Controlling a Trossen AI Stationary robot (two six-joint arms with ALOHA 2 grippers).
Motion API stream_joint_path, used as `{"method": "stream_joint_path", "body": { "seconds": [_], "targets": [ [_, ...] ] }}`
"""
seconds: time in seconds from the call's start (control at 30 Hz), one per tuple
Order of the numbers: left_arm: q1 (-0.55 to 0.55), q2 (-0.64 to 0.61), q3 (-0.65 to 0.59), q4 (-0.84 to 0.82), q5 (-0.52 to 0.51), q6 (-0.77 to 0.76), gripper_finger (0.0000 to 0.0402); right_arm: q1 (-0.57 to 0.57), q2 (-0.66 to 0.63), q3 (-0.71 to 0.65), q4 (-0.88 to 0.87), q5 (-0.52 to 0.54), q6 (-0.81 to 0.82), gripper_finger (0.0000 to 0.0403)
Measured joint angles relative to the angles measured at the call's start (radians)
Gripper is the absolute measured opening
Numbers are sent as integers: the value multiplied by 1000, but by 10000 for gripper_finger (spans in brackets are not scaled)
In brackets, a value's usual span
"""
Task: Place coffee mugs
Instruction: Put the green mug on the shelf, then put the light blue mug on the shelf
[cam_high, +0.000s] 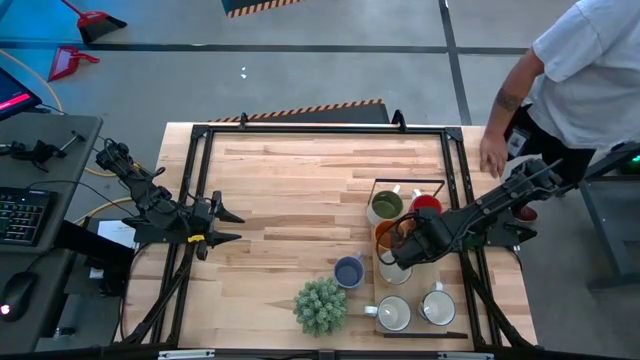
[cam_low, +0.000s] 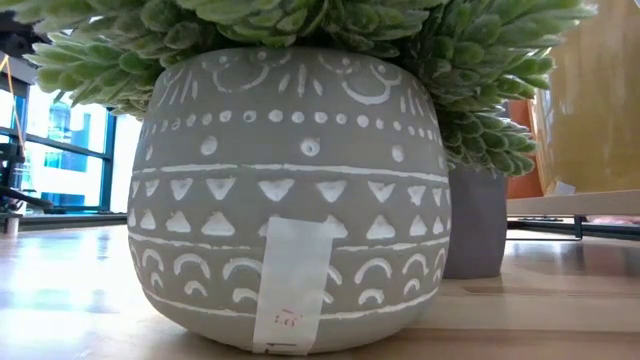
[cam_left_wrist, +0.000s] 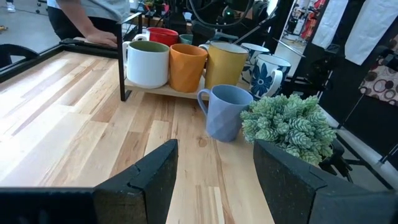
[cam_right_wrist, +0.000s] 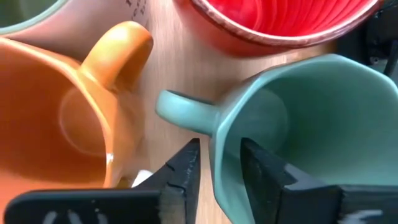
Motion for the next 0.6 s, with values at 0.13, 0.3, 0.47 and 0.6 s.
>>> {"method": "stream_joint_path", "body": {
  "seconds": [0.13,0.3,0.47,0.6],
  "targets": [
    [0,0,0,0,0,0,197,0,-1,0,2,-9,-22,106],
    [0,0,0,0,0,0,197,0,-1,0,14,-10,-18,125],
    [0,0,0,0,0,0,197,0,-1,1,21,-9,-25,134],
    [0,0,0,0,0,-1,197,0,-2,24,-2,-2,-61,134]
  ]
}}
